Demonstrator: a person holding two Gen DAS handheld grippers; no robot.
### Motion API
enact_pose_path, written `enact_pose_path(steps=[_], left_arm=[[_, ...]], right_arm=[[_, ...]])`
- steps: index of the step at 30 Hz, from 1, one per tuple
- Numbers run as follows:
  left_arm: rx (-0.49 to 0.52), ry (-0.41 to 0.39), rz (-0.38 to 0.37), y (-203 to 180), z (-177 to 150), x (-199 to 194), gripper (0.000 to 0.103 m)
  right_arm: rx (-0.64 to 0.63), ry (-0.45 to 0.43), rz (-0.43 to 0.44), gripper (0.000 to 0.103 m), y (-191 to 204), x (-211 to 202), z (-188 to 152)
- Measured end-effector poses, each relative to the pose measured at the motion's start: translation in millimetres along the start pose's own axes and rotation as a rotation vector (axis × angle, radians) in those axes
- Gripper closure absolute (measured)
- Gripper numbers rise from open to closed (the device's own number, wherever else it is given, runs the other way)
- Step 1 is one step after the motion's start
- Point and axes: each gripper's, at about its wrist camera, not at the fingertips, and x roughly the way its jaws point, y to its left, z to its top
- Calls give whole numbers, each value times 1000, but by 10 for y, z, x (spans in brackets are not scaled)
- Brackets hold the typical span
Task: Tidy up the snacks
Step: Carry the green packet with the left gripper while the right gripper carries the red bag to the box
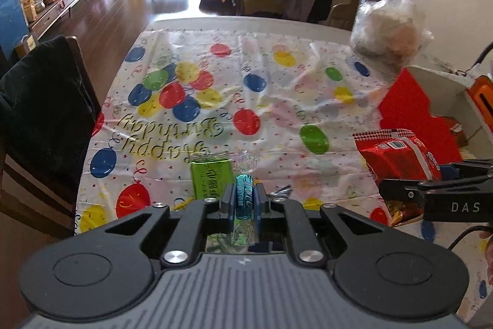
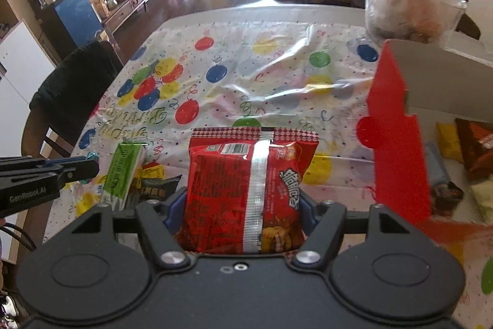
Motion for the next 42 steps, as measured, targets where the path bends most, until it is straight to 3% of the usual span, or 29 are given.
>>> enact_pose_path(steps=[11, 20, 35, 42], left_arm=[[68, -46, -108, -486, 25, -400, 91], [151, -57, -167, -1120, 135, -556, 91], [233, -36, -199, -2330, 389, -342, 91], [244, 24, -189, -2784, 528, -25, 91]], right_arm=[[32, -79, -24, 34, -183, -679, -179], [52, -125, -65, 34, -616, -1105, -262], [95, -136, -117, 34, -1773, -1347, -210], [106, -128, -143, 34, -2294, -1278, -108]])
